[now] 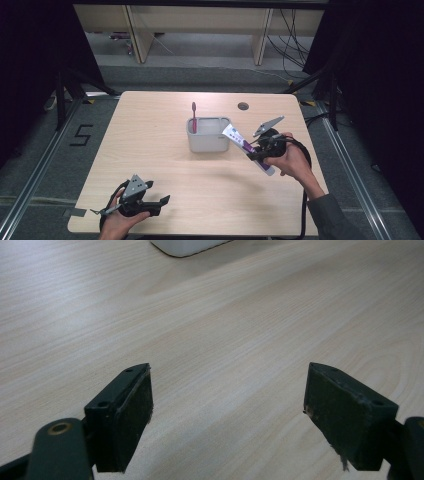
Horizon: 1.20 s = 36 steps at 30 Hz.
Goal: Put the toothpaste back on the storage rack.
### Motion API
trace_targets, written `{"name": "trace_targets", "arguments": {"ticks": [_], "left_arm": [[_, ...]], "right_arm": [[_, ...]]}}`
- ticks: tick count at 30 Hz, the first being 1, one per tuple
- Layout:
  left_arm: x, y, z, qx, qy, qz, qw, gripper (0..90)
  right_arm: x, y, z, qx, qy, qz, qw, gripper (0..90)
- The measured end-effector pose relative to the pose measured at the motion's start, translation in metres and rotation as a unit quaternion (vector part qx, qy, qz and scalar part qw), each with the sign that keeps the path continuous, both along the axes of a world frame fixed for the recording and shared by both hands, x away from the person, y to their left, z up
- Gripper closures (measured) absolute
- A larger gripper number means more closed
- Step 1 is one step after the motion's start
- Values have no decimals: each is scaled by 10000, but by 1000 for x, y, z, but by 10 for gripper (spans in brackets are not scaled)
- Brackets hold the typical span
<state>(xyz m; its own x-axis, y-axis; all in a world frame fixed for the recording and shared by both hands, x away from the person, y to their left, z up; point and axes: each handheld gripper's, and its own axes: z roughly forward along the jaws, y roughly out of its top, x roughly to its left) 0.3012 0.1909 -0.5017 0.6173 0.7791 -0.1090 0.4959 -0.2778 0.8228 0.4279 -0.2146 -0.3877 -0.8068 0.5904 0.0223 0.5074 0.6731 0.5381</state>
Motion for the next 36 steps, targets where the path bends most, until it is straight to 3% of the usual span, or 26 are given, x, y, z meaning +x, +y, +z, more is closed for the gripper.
{"name": "trace_targets", "arguments": {"ticks": [2,3,4,6,7,9,10,13,21,27,28,30,31,32,34,35,36], "left_arm": [[0,0,0,-10,8,-3,10000,193],[0,1,0,-1,21,7,10000,192],[1,1,0,15,25,3,10000,192],[1,2,0,22,27,-2,10000,192],[1,2,0,14,29,4,10000,192],[0,1,0,-27,19,46,10000,192],[0,1,0,-23,23,44,10000,192],[0,1,0,-54,17,59,10000,192],[1,2,0,-43,42,24,10000,191],[2,2,-1,-93,31,71,9999,185],[2,2,-1,-87,28,69,9999,185],[2,2,-1,-94,31,69,9999,185],[2,2,-1,-84,23,50,9999,185],[2,3,-1,-46,17,15,10000,185],[2,3,-1,-47,19,9,10000,185],[2,3,-1,-47,23,12,10000,185],[2,3,-1,-37,22,7,10000,185]], "right_arm": [[2,-3,4,170,-255,-63,9995,731],[3,-3,5,277,-181,-92,9994,731],[6,-4,9,493,-265,-177,9983,731],[7,-4,11,550,-307,-133,9979,731],[9,-4,14,761,-380,-145,9963,731],[9,-4,16,749,-344,-151,9965,731],[11,-2,18,850,-473,-215,9950,731],[14,0,19,991,-580,-277,9930,731],[25,8,29,1275,-713,-317,9888,731],[33,20,34,1628,-801,-298,9830,731],[37,26,34,1715,-882,-340,9807,731],[38,27,35,1721,-860,-325,9808,731],[41,29,35,1762,-916,-311,9796,731],[43,34,36,1942,-876,-371,9763,731],[45,35,36,1937,-915,-335,9762,731],[47,36,38,1899,-1042,-322,9757,731],[48,39,38,1965,-951,-376,9752,731]]}}
